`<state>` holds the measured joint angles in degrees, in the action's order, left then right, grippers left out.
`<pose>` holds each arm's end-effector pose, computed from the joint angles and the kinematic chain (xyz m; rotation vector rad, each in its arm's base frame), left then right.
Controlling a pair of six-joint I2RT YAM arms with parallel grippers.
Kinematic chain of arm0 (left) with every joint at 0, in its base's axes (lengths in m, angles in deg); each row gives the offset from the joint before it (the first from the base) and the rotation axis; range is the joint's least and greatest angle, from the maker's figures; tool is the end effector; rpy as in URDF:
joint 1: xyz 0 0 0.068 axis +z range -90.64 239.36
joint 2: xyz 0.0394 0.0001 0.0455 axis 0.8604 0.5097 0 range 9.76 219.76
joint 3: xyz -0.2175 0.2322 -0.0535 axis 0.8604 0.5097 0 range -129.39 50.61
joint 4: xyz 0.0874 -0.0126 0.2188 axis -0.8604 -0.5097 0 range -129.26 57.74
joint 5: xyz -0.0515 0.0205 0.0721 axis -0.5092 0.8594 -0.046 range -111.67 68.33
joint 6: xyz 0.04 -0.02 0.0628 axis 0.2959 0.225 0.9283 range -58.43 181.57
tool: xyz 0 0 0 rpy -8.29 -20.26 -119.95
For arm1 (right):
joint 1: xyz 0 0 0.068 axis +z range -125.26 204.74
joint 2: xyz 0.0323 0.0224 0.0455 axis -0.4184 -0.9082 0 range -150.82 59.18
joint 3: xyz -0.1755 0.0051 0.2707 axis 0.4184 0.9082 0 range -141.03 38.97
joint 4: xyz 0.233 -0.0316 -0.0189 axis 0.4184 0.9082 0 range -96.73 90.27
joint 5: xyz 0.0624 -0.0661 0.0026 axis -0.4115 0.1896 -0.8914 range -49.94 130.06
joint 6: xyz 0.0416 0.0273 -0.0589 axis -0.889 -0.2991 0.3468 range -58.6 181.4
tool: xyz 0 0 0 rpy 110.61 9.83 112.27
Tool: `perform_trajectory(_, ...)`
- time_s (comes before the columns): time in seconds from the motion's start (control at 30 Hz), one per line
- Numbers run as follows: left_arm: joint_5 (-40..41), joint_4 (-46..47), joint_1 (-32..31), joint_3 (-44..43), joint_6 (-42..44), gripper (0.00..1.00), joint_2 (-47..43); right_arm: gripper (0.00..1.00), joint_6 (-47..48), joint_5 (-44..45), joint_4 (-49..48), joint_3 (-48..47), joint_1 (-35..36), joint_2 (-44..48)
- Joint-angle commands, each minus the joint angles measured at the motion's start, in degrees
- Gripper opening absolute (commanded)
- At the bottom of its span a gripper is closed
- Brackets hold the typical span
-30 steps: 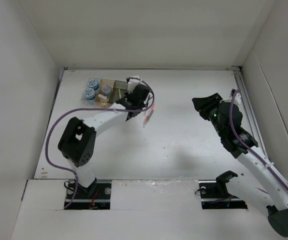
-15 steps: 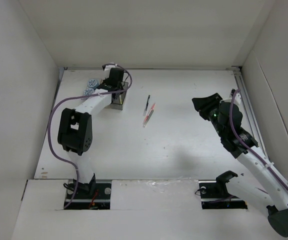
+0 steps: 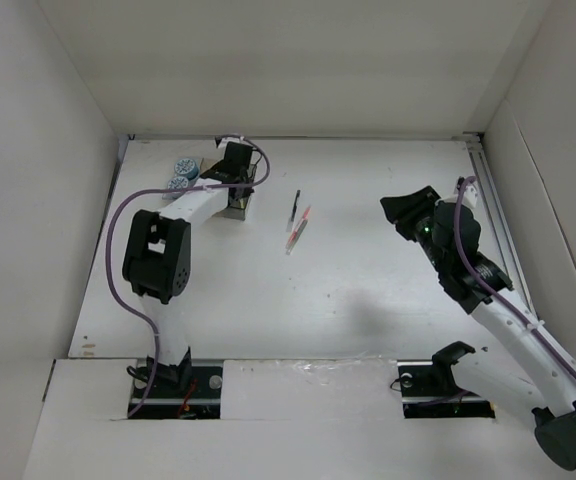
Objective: Sort the stationery into containers
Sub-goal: Place the stationery into the container, then grab a piece of stationery with the left arm
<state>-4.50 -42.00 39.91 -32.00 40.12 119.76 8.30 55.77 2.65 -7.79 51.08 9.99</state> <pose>0.4380 -0.1340 0.2805 -0.2018 2.1770 -0.0702 0.1585 0.0586 0.3746 0.6199 1.7247 0.7523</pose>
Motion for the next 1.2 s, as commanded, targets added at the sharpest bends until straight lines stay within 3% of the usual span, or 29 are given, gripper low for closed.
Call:
perform_trajectory(0.0, 2.3, -2.4, -0.4, -2.5, 1.1, 0.14, 1.4, 0.45, 0.5, -1.5, -2.4, -1.7, 0.6, -0.5)
perform_trajectory(0.2, 7.3, -3.0, -2.4, -2.2, -1.1, 0.39, -0.5, 0.52, 0.5, -1.0, -2.4, -1.7, 0.6, 0.1)
perform_trajectory(0.33, 3.2, 2.7, -3.0, 1.1, -2.4, 0.40, -7.0, 0.54, 0.5, -1.0, -3.0, -1.7, 0.6, 0.1)
perform_trajectory(0.37, -0.4, 3.7, -3.6, 1.7, -2.4, 0.40, -9.1, 0.50, 0.5, -1.0, -3.0, -1.7, 0.6, 0.1)
perform_trajectory(0.4, -2.0, 3.7, -4.5, 1.7, -2.4, 0.36, -9.6, 0.33, 0.5, -1.0, -3.0, -1.7, 0.6, 0.1)
perform_trajectory(0.43, -2.9, 3.7, -5.2, 1.7, -2.4, 0.33, -9.6, 0.33, 0.5, -1.0, -3.0, -1.7, 0.6, -0.5)
perform_trajectory(0.47, -2.9, 4.2, -6.4, 2.2, -2.4, 0.31, -9.6, 0.16, 0.5, -1.0, -3.0, -1.7, 0.6, -0.5)
perform_trajectory(0.53, -2.9, 4.2, -10.7, 2.2, -1.8, 0.30, -8.7, 0.08, 0.5, -1.0, -3.0, -1.7, 0.6, -0.5)
perform_trajectory(0.63, -1.6, 4.2, -15.3, 0.5, -1.1, 0.30, -4.7, 0.08, 0.5, -0.3, -3.0, -1.7, 0.6, -0.5)
perform_trajectory(0.77, -3.5, 4.7, -15.8, -1.2, -1.0, 0.33, -0.1, 0.17, 0.5, -0.3, -3.0, -1.7, 1.2, -1.0)
perform_trajectory(0.9, -4.2, 4.7, -15.8, -2.8, -0.3, 0.35, 2.9, 0.40, 0.5, 0.2, -3.0, -1.7, 1.2, -1.0)
perform_trajectory(1.17, -3.6, 6.2, -15.8, -1.8, 0.7, 0.35, 7.0, 0.44, 0.5, -0.3, -3.0, -1.7, 1.2, -1.5)
